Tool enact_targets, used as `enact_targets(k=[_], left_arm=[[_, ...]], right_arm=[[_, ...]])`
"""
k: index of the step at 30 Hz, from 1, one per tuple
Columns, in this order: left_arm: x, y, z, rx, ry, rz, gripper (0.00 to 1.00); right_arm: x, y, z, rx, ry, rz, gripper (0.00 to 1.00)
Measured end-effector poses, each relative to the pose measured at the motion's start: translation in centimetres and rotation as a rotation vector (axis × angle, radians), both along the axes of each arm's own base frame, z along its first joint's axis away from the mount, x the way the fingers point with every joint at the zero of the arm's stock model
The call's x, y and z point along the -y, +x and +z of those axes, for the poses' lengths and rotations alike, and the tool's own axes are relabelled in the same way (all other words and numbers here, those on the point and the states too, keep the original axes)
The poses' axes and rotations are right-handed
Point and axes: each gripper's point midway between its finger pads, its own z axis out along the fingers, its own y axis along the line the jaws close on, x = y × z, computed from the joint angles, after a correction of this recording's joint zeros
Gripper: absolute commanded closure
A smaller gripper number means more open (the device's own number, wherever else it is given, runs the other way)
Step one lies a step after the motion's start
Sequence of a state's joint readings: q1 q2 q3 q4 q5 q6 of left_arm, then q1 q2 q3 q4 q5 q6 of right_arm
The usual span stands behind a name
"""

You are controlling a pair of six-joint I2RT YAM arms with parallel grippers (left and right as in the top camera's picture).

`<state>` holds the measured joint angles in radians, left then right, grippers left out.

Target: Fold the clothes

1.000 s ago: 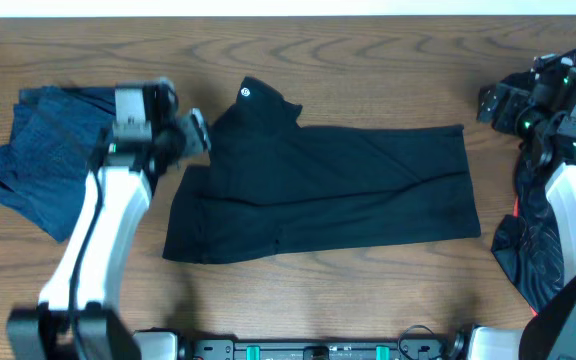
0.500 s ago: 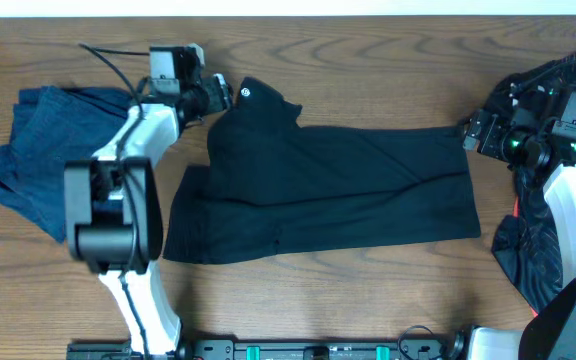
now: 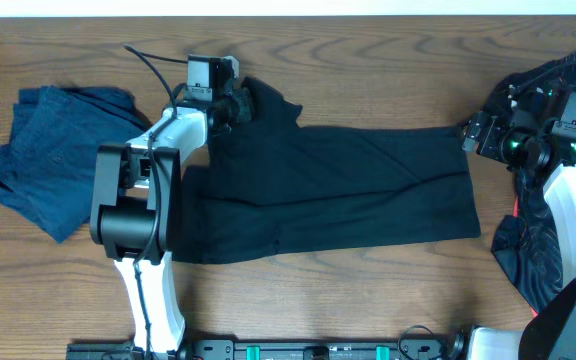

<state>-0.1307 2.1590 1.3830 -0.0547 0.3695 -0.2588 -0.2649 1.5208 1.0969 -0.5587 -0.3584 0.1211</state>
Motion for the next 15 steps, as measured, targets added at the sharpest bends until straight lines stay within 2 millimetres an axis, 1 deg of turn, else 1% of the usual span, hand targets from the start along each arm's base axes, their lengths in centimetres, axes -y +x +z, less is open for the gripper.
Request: enact_targets(k=[1,2,5,8,12,15], left_arm=[[0.0,-0.1,-0.1,-0.006,0.000,0.004,0.92],[-0.1,-0.1,-0.1,-0.011,0.001,0.006,0.94],[-0.5,-0.2,-0.3,-0.019,0.003,0.017,0.94],[-0.8,-0.3,-0.4,-0.033,-0.006,0.040,0.94],[-0.8,-0.6,-0.6,-0.057,-0.012,0.047,0.94],[-0.8,-0.8,-0.5,-0.067,-0.022,0.055,0.94]], right_arm=[[0.0,0.0,0.0,-0.001,-0.002,-0.001,0.08],[0.1,0.0,-0.1,-0.003,-0.007,-0.005,0.08],[0.5,0.1,-0.1,-0.001,-0.023,-0.013,0.05],[0.7,0.9,-0.3,0.022,-0.051,0.004,0.05],[0.4,2.9,-1.6,0.058,-0.088,0.053,0.06],[0.0,4.9,-3.5,0.082,-0.106,0.086,0.07]])
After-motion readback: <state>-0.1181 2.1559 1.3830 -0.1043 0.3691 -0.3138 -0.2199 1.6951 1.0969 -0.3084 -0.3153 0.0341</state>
